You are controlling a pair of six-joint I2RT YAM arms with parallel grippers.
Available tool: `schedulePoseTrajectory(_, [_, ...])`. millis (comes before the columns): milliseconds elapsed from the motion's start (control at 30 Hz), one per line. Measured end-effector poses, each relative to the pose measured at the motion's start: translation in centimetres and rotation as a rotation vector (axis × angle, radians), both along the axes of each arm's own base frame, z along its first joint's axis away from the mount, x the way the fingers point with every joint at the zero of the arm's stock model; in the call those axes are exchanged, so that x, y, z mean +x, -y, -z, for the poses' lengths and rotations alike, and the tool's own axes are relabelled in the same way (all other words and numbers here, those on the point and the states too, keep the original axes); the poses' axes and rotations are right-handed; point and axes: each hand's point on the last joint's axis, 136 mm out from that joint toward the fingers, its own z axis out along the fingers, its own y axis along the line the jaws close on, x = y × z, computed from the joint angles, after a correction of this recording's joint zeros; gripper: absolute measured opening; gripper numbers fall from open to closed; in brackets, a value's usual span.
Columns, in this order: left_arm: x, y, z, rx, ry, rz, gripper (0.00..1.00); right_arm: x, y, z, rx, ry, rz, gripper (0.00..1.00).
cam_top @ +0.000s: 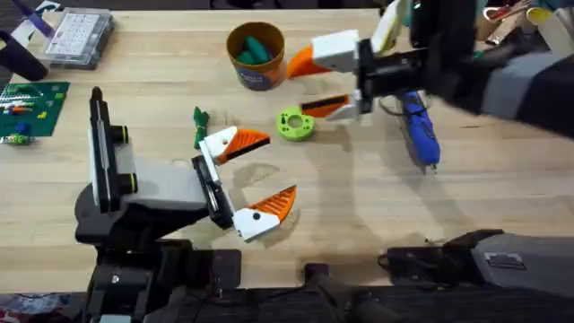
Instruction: Pick up the gripper from the table and insert it into the empty holder that is missing its gripper. Then pick up a screw, insert it into the mounting hole, and use the screwdriver to tighten it. Finally, clean up the table by picking up the vegetable and placing it into the bucket.
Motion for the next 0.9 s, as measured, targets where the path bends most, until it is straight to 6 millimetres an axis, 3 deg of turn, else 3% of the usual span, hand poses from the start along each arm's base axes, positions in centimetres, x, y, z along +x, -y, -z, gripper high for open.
schedulePoseTrajectory(167, [0.0, 0.0, 0.0, 0.0, 0.0, 0.0, 0.985, 0.5, 2.8, -0.1, -0.116, 0.013, 0.029, 0.996])
schedulePoseTrajectory(367, [0.0, 0.0, 0.0, 0.0, 0.0, 0.0, 0.985, 0.6, 4.7, -0.7, -0.346, 0.118, 0.021, 0.995])
schedulePoseTrajectory(733, [0.0, 0.0, 0.0, 0.0, 0.0, 0.0, 0.985, 1.7, 7.0, -3.8, -0.792, 0.414, -0.046, 0.996])
schedulePoseTrajectory(900, [0.0, 0.0, 0.0, 0.0, 0.0, 0.0, 0.985, 3.0, 6.4, -2.6, -0.969, 0.474, -0.157, 0.996])
